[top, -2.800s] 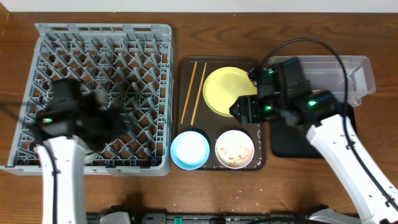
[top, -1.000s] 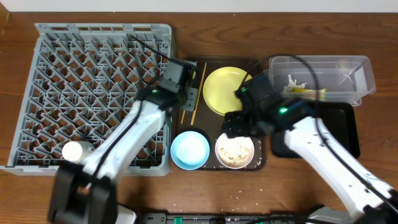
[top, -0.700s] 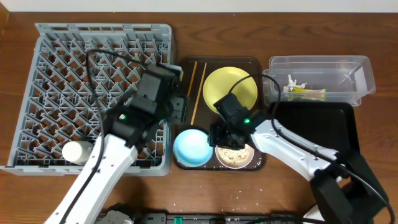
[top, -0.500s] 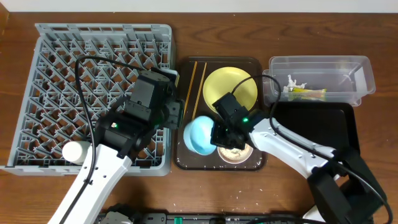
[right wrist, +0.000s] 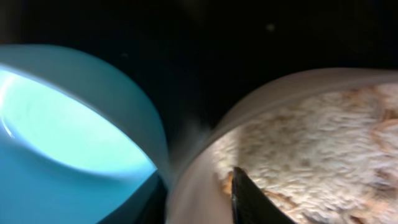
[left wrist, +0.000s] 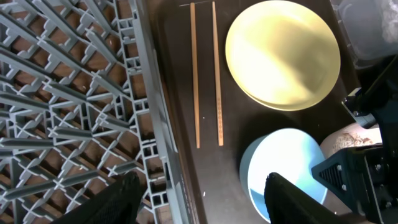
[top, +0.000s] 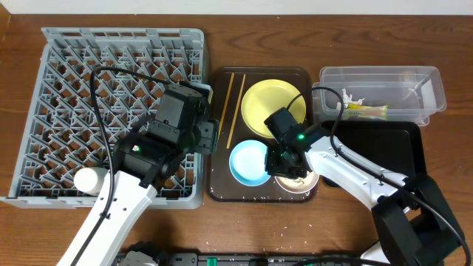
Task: Sort waste into correct bins and load items into the dishwasher
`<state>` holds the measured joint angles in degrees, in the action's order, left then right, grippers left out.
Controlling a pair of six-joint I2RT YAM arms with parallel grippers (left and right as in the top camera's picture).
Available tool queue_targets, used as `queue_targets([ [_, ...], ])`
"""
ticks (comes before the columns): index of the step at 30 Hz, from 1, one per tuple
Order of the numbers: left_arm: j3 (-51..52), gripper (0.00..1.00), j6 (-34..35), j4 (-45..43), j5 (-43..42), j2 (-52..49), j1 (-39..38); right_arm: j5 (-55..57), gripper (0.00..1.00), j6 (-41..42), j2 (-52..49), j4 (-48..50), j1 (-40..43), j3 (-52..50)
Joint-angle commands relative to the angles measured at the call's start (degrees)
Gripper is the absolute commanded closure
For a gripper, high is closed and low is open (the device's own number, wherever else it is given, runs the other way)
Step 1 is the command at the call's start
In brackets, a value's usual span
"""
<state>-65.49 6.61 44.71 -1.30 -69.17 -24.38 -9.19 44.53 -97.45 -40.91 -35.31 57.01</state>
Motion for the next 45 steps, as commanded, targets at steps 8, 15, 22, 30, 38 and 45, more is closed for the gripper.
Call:
queue_targets([
  [8,-0.74,0.35,0.31,0.50,0.46,-0.07,0.22,0.55,0.62,-17.09,3.91,0.04,0.37,0.02],
  [15,-0.74,0.35,0.33,0.70,0.44,-0.07,0.22,-9.11,0.68,-35.43,9.99,3.58,-2.29,0.02],
  [22,-0.74,0.35,0.33,0.70,0.44,-0.07,0.22,-3.76,0.99,-12.17,0.85,13.27,-7.98,-0.31],
  [30,-0.74,0.35,0.33,0.92,0.44,-0.07,0.22,-25.44,0.99,-4.98,-9.60,36.96,-10.86,-0.22],
  [38,-0.74,0.34,0.33,0.94,0.46,-0.07,0.22,-24.74,0.98,-9.27,0.09,26.60,-1.86,-0.11],
  [45,-0.74,0.11,0.33,0.94,0.46,-0.07,0.22,2.29,0.67,-5.22,12.11,3.61,0.09,-0.13],
])
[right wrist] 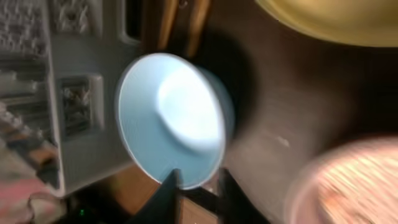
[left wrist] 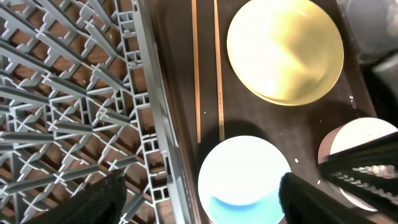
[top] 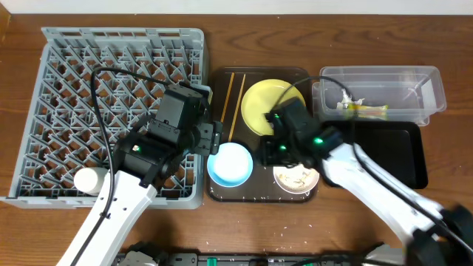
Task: Sort waste into correct bins and load items into the dishwasher
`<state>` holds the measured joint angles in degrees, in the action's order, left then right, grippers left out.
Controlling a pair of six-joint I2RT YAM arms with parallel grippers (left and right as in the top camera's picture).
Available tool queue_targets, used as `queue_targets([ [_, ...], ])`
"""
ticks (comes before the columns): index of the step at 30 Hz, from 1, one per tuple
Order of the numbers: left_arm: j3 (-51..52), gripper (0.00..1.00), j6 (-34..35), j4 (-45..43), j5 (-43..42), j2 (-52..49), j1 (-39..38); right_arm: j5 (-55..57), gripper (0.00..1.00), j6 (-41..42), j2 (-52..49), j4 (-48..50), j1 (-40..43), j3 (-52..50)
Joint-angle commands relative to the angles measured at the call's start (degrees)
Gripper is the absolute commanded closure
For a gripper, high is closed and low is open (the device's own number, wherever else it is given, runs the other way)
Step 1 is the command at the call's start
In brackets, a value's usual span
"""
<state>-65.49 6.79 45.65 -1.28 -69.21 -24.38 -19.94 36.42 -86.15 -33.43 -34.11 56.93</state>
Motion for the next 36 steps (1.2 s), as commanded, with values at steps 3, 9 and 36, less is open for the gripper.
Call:
queue_targets([
  [3,-0.74,0.02,0.15,0.02,0.44,-0.02,0.22,14.60,0.60,6.27,-1.88,-4.63,-3.74,-0.46],
  [9,-0.74,0.00,0.15,0.42,0.42,-0.02,0.22,17.16,0.67,13.73,-10.78,-2.80,-7.13,-0.46],
  [36,-0.74,0.02,8.15,2.16,9.27,4.76,8.66,19.45,0.91,10.19,-10.91,-6.43,-2.60,-0.39],
])
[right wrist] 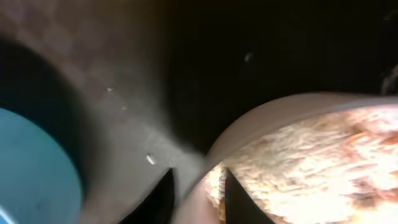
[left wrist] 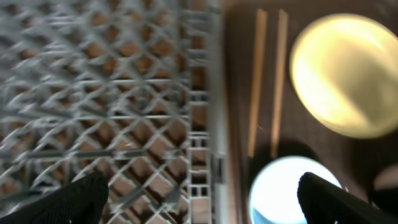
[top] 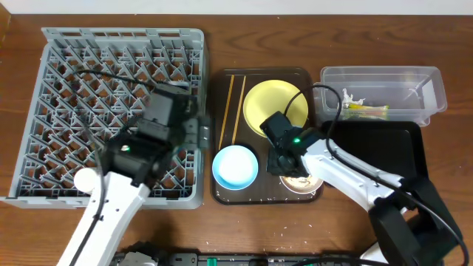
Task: Sort waste into correct bins and load items into the dishwasher
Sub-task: 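Lift the white bowl over the black tray and tip the rice out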
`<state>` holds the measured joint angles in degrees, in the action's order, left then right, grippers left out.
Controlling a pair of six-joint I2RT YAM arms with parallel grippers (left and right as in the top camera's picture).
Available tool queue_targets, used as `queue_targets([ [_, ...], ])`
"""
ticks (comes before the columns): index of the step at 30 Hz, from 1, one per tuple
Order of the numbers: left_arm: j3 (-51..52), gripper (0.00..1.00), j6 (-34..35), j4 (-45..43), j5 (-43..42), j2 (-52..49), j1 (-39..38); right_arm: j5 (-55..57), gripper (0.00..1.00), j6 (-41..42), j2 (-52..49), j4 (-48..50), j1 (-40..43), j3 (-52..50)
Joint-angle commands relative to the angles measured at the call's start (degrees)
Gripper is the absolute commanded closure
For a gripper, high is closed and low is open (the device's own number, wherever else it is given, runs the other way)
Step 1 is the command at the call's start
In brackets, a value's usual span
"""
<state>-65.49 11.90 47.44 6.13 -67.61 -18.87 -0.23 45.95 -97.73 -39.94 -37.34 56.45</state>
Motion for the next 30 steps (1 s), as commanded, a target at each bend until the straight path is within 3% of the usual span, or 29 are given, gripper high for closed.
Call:
queue_targets([
  [1,-0.74,0.02,3.04,0.66,1.88,3.69,4.00,-0.26,0.98,0.66,0.79,0.11,0.85,0.15],
  [5,-0.74,0.02,3.04,1.64,1.88,3.96,4.98,-1.77,0.99,-0.24,2.56,-0.31,2.23,0.24],
  [10,-0.74,0.02,3.04,1.62,1.88,3.48,4.98,-12.22,0.99,-10.08,12.96,-0.11,9.11,0.24],
  [17,-0.74,0.02,3.04,1.62,1.88,3.48,4.98,-29.42,0.99,-28.09,25.20,-6.23,29.59,0.22],
  [22,-0.74,0.02,3.04,1.62,1.88,3.48,4.98,-45.13,0.99,-49.05,23.93,-9.66,43.60,-1.33],
  [24,-0.74,0.02,3.04,1.62,1.88,3.48,4.98,-58.90,0.99,-58.18,21.79,-9.57,49.79,-2.93],
  [26,-0.74,0.02,3.04,1.62,1.88,3.43,4.98,-68.24,0.99,-63.43,19.78,-9.51,54.03,-4.44],
  [30,-0.74,0.02,3.04,1.62,1.88,3.32,4.98,-75.38,0.99,-69.33,15.58,-9.60,60.11,-6.84],
])
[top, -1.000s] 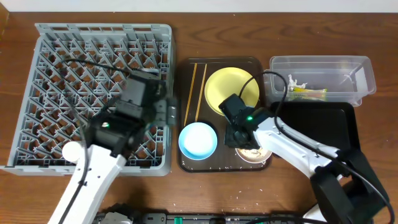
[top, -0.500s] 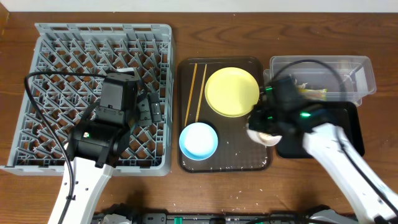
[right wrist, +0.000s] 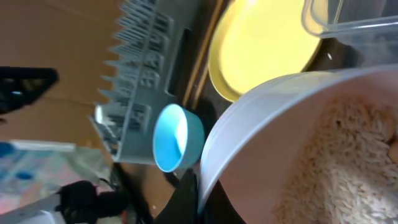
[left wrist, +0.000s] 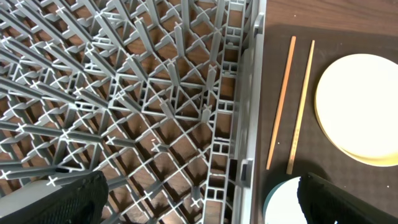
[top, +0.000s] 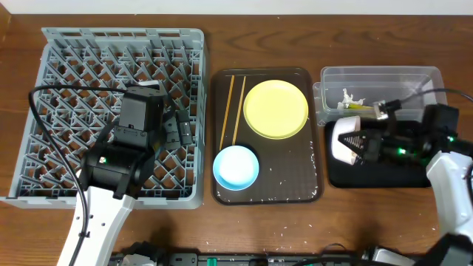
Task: Sort waste into correct bins and load items into the dishwasher
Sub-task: 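Lift the white bowl over the black tray and tip the rice out, then set the empty white bowl back on the brown tray with right gripper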
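Observation:
My right gripper (top: 361,146) is shut on the rim of a white bowl (top: 342,140), held tipped on its side over the black bin (top: 384,171). Beige food scraps stick inside the bowl (right wrist: 348,155), and one finger (right wrist: 186,193) shows under its rim. On the brown tray (top: 310,177) lie a yellow plate (top: 276,108), a blue bowl (top: 236,166) and two chopsticks (top: 233,107). Over the right side of the grey dish rack (top: 74,66) my left gripper (top: 177,129) hangs open with nothing in it. Its view shows the rack (left wrist: 155,93), the chopsticks (left wrist: 289,106) and the plate (left wrist: 360,109).
A clear plastic container (top: 380,89) with some scraps of waste stands at the back right, just behind the black bin. The brown tray sits between the rack and the two bins. The wooden table shows around them.
My right gripper was at the white bowl on the tray's front right; it now holds that bowl tipped over the black bin. The left arm has moved left, further over the rack.
At first my right gripper was down at the white bowl, close beside the blue bowl. Then the blue bowl stood further left on the tray. After that the gripper was at the white bowl again, and now the bowl is off the tray, over the bin.

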`<state>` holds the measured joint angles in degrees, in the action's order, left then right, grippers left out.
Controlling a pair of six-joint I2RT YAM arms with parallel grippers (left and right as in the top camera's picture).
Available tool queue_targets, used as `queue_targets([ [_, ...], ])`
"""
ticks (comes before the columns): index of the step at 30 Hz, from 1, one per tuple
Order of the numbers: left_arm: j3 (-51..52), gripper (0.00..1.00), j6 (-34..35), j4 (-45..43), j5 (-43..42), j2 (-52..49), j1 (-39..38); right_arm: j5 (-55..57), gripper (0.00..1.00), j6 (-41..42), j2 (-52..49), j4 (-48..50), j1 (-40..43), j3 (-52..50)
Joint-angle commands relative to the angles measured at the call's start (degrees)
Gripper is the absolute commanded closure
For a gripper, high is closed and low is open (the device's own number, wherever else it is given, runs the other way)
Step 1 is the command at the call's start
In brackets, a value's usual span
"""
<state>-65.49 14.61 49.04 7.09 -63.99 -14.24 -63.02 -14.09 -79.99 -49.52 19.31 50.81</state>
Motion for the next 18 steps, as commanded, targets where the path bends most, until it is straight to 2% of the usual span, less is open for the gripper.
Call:
queue_targets([
  [1,-0.74,0.02,0.33,0.02,0.92,-0.31,0.35,-13.99,0.99,-10.78,-4.39,0.00,5.70,-1.84],
  [6,-0.74,0.02,0.33,0.02,0.92,-0.31,0.35,-16.98,0.99,-14.12,-9.55,-0.02,10.32,-3.21],
  [14,-0.74,0.02,0.33,0.02,0.92,-0.31,0.35,-22.56,0.99,-19.54,-15.43,1.60,12.24,-4.81],
  [16,-0.74,0.02,0.33,0.02,0.92,-0.31,0.35,-23.15,0.99,-18.21,-16.31,2.14,12.22,-4.83],
  [17,-0.74,0.02,0.33,0.02,0.92,-0.31,0.35,-20.02,0.99,-18.51,-16.48,3.74,12.24,-4.83],
  [18,-0.74,0.02,0.33,0.02,0.92,-0.31,0.35,-18.45,0.99,-11.26,-16.74,6.29,12.59,-4.83],
])
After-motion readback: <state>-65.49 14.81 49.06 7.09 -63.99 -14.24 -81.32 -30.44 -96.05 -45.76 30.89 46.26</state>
